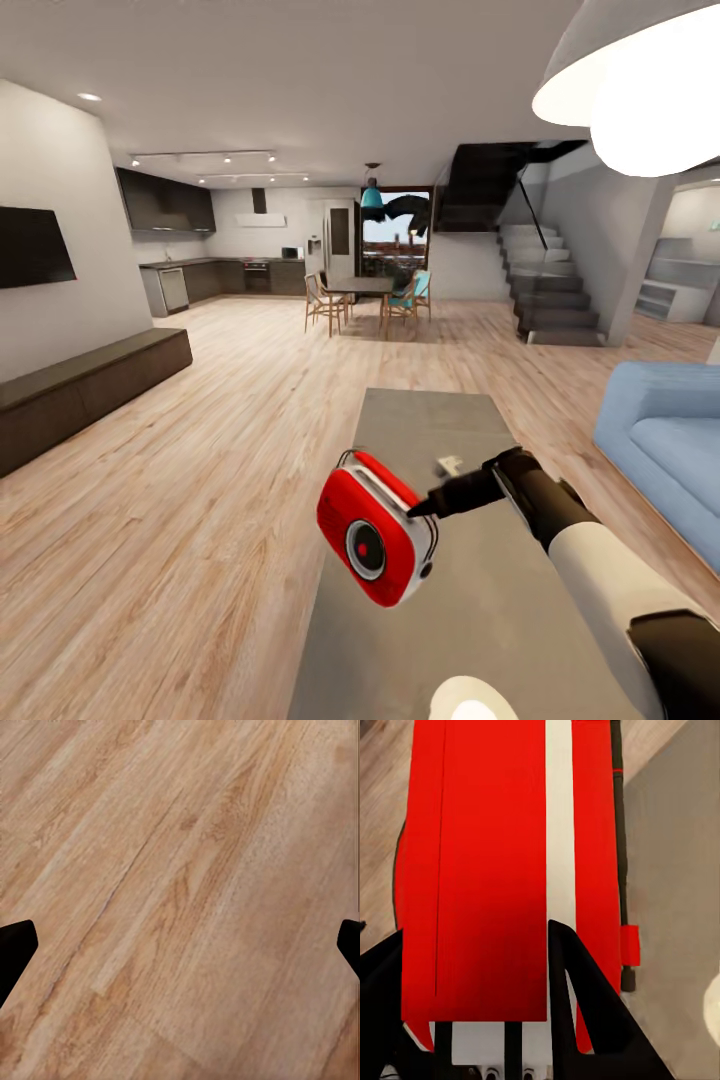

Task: Turn on the radio receiver that's on the table in the living room.

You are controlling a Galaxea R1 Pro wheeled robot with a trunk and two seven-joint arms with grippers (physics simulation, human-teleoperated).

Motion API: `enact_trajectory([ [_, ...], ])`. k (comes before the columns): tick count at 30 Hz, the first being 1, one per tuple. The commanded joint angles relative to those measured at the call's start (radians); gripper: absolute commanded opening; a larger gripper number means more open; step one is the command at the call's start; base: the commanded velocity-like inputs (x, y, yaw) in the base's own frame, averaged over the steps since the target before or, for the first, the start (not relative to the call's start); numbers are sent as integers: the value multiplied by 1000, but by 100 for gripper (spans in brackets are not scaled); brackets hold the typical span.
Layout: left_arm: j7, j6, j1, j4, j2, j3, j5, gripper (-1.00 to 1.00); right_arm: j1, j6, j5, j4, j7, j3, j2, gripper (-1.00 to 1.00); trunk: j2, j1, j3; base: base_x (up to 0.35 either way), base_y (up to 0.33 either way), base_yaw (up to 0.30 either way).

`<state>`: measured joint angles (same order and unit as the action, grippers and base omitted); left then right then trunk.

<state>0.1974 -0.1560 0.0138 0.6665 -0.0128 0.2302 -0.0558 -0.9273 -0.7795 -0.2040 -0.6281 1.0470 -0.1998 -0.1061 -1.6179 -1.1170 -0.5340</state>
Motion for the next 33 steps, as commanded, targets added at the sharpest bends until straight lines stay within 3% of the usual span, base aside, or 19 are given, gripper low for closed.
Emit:
enact_trajectory([
  [1, 0, 0, 0, 1, 0, -1, 0, 100, -1, 28, 0, 19, 40, 1, -4, -100, 0, 0, 0, 0, 0, 0],
  [3, -1, 0, 0, 1, -1, -1, 1, 100, -1, 51, -10, 33, 75, 0, -6, -100, 0, 0, 0, 0, 0, 0],
  [5, -2, 4, 0, 11, -2, -2, 1, 100, -1, 150, -65, 56, 198, -8, -11, -100, 0, 0, 0, 0, 0, 0],
  [9, -3, 10, 0, 80, 4, -4, 0, 100, -1, 244, -87, 92, 292, -9, -12, -100, 0, 0, 0, 0, 0, 0],
  [14, -11, 15, 0, 155, 7, -40, 0, 100, -1, 273, -90, 108, 321, -9, -14, -100, 0, 0, 0, 0, 0, 0],
  [24, -69, 45, 0, 253, 10, -165, -2, 100, -1, 375, -86, 135, 349, -4, -20, -100, 0, 0, 0, 0, 0, 0],
  [25, -79, 71, 0, 269, 11, -177, -3, -100, -1, 382, -86, 137, 348, -3, -21, -100, 0, 0, 0, 0, 0, 0],
  [29, -109, 142, 0, 311, 22, -212, -3, -100, -1, 393, -86, 142, 335, 6, -23, -100, 0, 0, 0, 0, 0, 0],
  [31, -117, 163, 0, 335, 36, -243, -2, -100, -1, 396, -86, 144, 274, 34, -24, -100, 0, 0, 0, 0, 0, 0],
  [33, -116, 166, 0, 340, 39, -249, -2, -100, -1, 404, -86, 145, 223, 40, -24, -100, 0, 0, 0, 0, 0, 0],
])
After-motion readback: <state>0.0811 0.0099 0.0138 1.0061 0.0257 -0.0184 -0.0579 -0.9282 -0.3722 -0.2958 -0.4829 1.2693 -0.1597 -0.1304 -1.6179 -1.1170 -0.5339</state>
